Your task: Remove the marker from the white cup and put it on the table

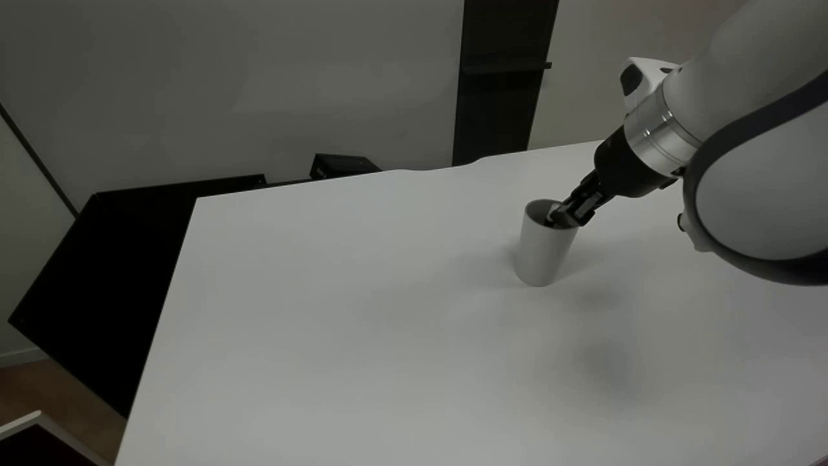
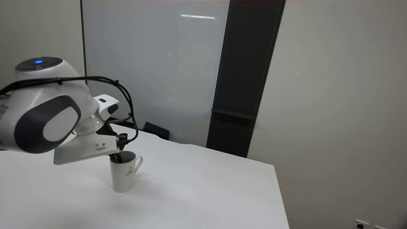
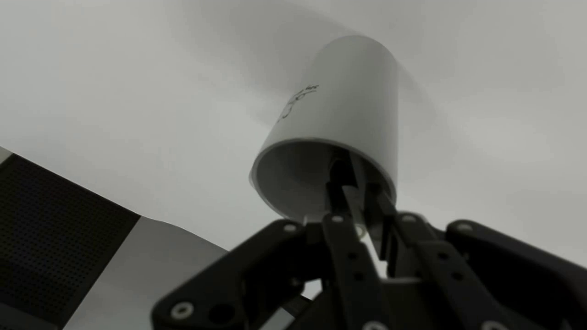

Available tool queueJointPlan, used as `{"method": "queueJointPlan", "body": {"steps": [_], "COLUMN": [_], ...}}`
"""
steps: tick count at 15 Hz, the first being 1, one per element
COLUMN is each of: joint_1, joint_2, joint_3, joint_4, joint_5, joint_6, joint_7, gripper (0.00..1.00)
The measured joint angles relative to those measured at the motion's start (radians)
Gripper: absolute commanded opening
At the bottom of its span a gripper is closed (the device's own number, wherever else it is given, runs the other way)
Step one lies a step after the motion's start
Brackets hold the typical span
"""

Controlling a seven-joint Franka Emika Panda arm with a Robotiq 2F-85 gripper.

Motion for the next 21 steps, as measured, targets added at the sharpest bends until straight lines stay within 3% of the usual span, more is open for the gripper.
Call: {"method": "queueJointPlan", "body": {"steps": [7,12,17,20,21], "joint_1": [0.163,0.334,0.471,0.525,0.511], "joint_2": [-0.01,-0.039,-0.068,-0.083,-0.093], "joint_3": [-0.135,-0.316,-0.456,-0.507,-0.493], "joint_4": [0.075,0.159,0.244,0.292,0.309], "joint_5": [0.066,0.065,0.012,-0.03,-0.094], "joint_6": [-0.132,-0.34,-0.521,-0.599,-0.621], "joint_7": [-0.002,0.004,0.051,0.091,0.136], "gripper": [0.07,0.07,0.07,0.07,0.07]}}
